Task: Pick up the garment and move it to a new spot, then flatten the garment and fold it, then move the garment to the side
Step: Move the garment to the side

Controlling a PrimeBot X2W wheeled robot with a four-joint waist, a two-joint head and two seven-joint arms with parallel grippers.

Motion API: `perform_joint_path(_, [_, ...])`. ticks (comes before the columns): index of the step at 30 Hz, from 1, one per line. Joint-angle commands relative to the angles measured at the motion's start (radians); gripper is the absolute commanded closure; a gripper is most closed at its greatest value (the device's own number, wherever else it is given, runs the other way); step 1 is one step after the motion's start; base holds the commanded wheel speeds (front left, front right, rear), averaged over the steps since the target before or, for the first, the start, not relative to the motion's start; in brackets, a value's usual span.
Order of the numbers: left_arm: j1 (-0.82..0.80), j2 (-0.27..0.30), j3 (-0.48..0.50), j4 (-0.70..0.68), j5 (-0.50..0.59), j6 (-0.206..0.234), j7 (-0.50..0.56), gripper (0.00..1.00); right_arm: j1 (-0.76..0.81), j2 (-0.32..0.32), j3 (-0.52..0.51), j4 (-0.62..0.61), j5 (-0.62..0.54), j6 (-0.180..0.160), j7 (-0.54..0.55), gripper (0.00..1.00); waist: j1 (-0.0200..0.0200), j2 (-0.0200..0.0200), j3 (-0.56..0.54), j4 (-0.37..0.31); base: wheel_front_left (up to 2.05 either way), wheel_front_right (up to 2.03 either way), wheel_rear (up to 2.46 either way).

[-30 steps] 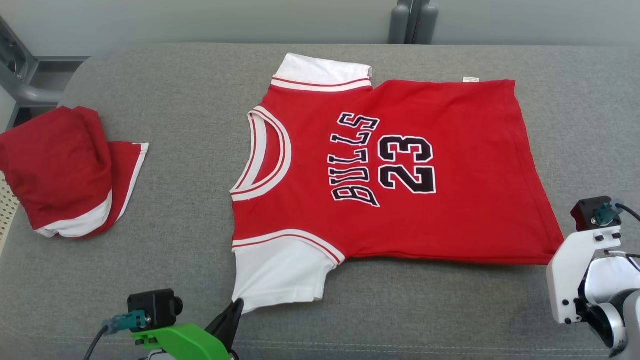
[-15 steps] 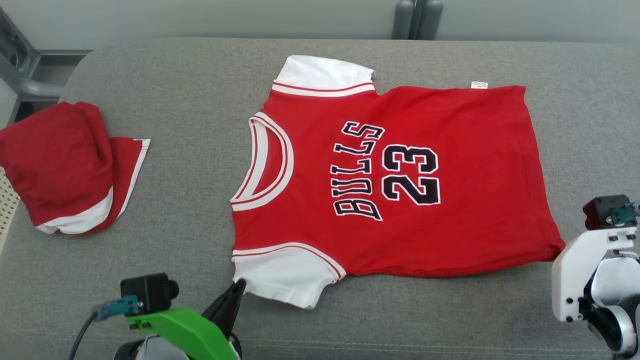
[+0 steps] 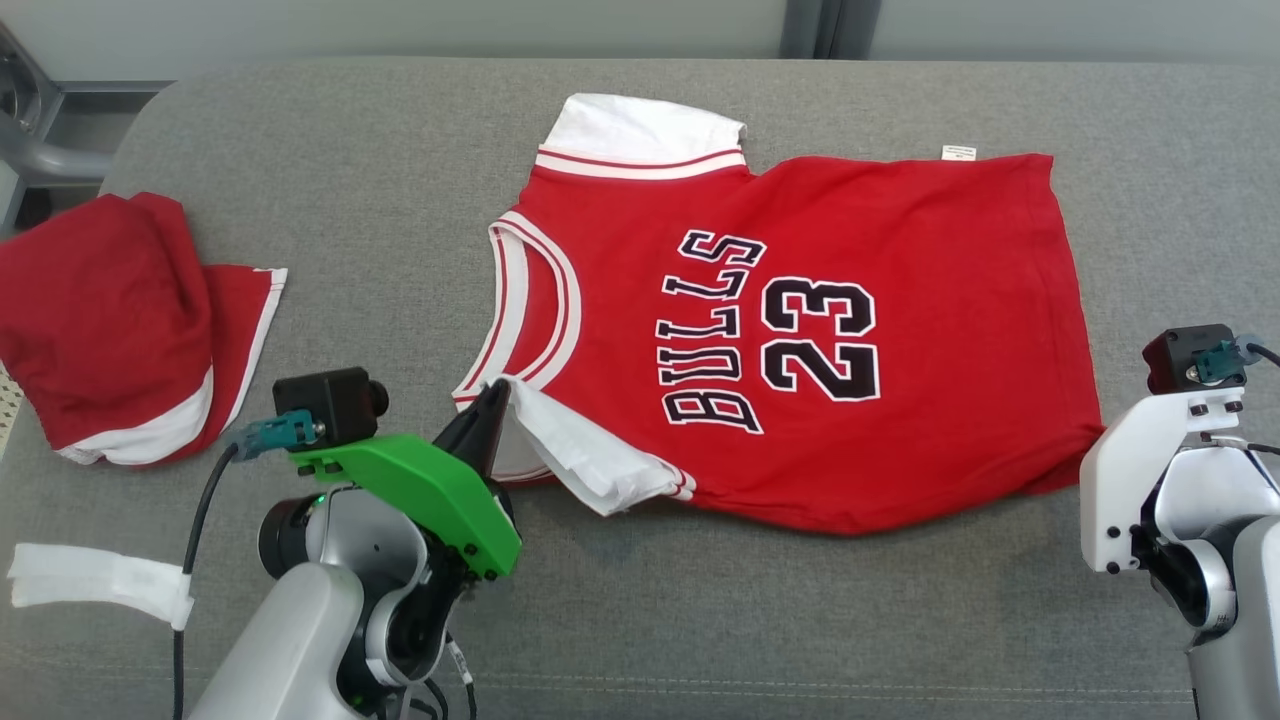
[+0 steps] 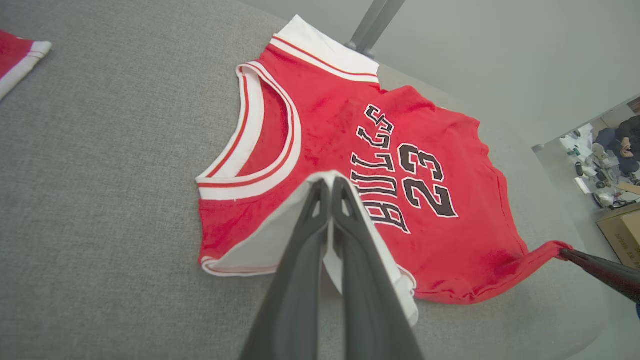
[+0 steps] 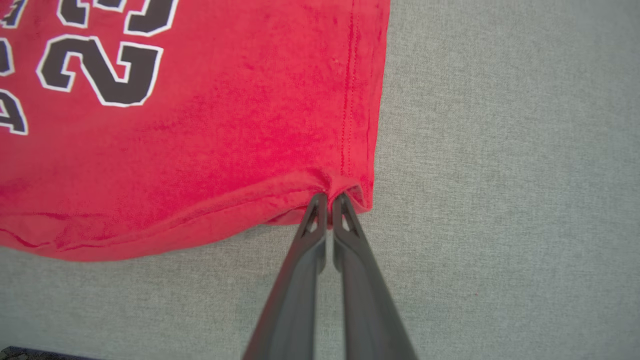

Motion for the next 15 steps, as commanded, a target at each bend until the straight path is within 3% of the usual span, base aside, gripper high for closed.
perform_joint_path(1, [-0.042, -0.009, -0.001, 0.030, 0.016, -0.006, -0.013, 1.00, -0.018, 0.000, -0.006, 0.017, -0.012, 0.000, -0.011, 1.00, 0.0000, 0.0000, 0.005, -0.002, 0.00, 0.00, 0.00])
perform_joint_path(6, [-0.123, -0.036, 0.006, 0.129, 0.040, -0.005, -0.046, 1.00, -0.062, 0.014, -0.017, 0.079, -0.040, 0.000, -0.056, 1.00, 0.0000, 0.0000, 0.019, -0.014, 0.00, 0.00, 0.00])
perform_joint_path(15, [-0.262, -0.070, -0.023, 0.269, 0.074, -0.045, -0.068, 1.00, -0.151, 0.036, -0.024, 0.192, -0.088, 0.000, -0.128, 1.00, 0.0000, 0.0000, 0.053, -0.025, 0.00, 0.00, 0.00])
